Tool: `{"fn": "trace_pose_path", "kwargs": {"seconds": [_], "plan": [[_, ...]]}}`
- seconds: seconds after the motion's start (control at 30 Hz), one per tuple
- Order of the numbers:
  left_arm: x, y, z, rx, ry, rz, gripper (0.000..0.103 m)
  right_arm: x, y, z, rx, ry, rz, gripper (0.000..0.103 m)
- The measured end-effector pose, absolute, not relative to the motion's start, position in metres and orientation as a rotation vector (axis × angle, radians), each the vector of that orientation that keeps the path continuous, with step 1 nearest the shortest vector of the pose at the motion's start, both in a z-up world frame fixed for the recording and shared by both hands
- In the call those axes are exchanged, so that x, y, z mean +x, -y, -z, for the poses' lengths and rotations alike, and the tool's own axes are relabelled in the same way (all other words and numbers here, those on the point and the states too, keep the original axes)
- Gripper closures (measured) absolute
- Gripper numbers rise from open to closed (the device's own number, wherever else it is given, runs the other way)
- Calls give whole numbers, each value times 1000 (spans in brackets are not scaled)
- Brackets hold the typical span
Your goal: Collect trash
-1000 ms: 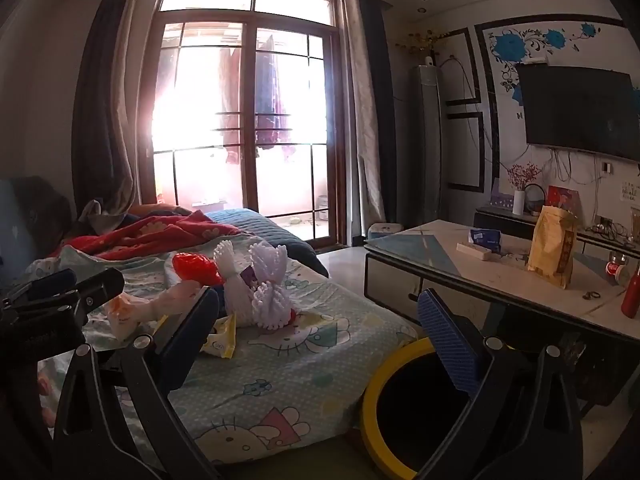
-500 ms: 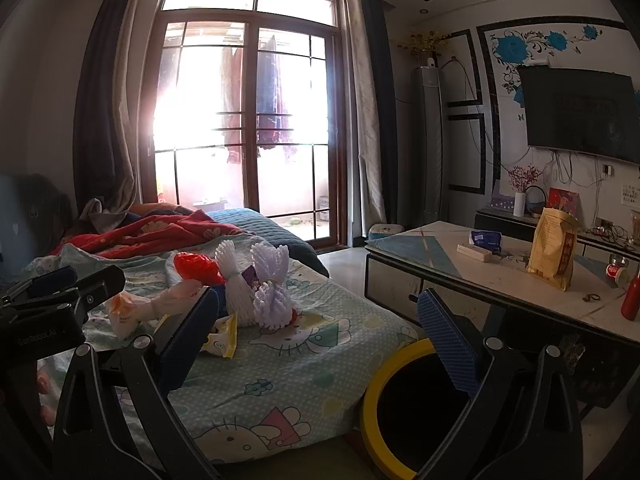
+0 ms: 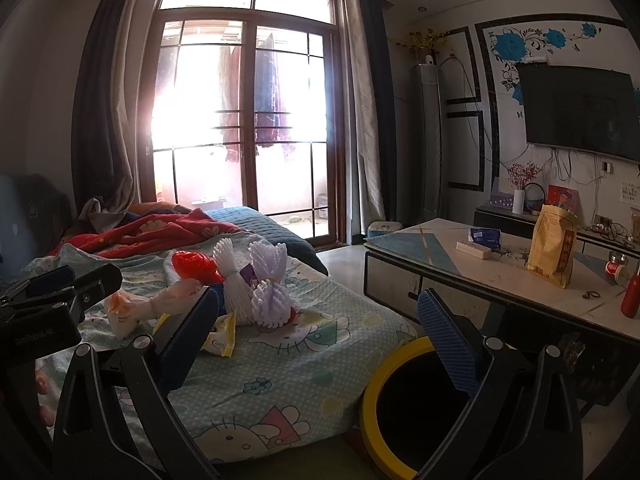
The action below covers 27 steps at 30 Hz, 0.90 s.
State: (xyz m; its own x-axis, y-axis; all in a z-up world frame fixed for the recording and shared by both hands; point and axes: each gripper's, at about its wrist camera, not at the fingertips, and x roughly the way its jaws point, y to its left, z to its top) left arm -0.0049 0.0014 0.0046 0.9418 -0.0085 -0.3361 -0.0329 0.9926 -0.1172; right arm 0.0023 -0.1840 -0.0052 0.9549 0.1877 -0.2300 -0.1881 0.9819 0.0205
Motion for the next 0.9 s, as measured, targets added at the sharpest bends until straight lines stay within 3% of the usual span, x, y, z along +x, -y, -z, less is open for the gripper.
{"fn": "trace_pose_path", "kwargs": {"seconds": [0.9], "plan": [[4, -23, -2, -152, -361, -85, 11, 22, 166, 11, -45, -295, -297, 6]]}}
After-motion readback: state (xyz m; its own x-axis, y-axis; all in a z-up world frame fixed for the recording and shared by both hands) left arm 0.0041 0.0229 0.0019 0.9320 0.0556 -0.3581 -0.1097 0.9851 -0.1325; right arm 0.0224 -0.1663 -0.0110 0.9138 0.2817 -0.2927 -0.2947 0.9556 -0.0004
